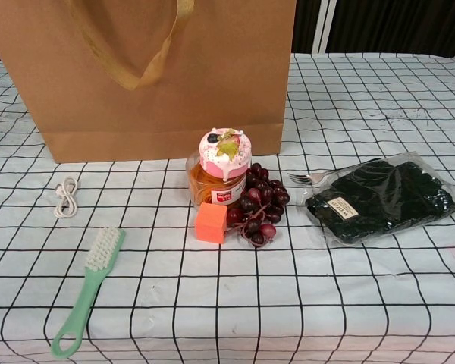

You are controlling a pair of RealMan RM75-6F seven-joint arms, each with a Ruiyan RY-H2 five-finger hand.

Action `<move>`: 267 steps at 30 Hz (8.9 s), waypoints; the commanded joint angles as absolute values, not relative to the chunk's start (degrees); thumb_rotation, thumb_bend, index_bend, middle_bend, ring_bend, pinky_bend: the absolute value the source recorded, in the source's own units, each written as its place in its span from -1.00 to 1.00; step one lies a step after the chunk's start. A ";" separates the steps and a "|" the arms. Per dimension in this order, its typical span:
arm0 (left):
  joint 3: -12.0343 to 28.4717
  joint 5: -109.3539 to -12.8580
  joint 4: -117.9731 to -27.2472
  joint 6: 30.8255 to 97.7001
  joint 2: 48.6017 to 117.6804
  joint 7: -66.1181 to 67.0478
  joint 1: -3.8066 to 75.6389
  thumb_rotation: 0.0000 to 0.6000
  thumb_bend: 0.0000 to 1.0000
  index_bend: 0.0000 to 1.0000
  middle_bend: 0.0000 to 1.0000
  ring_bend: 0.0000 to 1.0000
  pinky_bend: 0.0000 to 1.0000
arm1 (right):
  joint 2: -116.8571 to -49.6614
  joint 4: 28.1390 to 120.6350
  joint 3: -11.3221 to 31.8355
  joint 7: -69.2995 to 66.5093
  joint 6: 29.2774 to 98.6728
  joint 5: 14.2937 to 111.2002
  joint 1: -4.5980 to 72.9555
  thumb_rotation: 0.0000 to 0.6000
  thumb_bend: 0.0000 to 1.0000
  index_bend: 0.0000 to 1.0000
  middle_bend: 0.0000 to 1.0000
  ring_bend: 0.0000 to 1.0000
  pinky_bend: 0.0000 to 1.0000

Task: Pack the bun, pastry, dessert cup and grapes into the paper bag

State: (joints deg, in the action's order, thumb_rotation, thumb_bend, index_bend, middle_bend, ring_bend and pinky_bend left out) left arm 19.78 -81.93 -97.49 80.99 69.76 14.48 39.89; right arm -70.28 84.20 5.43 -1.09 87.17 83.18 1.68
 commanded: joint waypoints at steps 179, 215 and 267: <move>5.07 -85.82 -92.15 89.36 59.78 -4.35 5.17 1.00 -0.95 -0.78 -0.86 -1.00 -0.90 | -82.63 95.33 29.06 25.95 65.65 47.39 64.44 1.00 -0.45 -0.39 -0.31 -0.18 -0.53; 5.90 -84.96 -92.25 90.00 60.20 -3.53 4.88 1.00 -0.94 -0.78 -0.86 -1.00 -0.90 | -57.56 117.18 19.37 33.59 75.10 43.69 44.74 1.00 -0.77 -0.82 -0.81 -0.57 -0.56; 5.96 -84.12 -91.85 88.46 60.71 -2.31 5.35 1.00 -0.94 -0.77 -0.86 -1.00 -0.90 | -91.17 102.95 11.08 34.54 58.62 51.20 49.56 1.00 -0.77 -0.84 -0.86 -0.71 -0.58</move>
State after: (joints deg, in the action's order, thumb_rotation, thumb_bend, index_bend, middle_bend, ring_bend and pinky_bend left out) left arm 5.96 -84.12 -91.86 88.46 60.71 -2.31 5.35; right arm -90.30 103.78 10.59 34.33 58.99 51.77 48.90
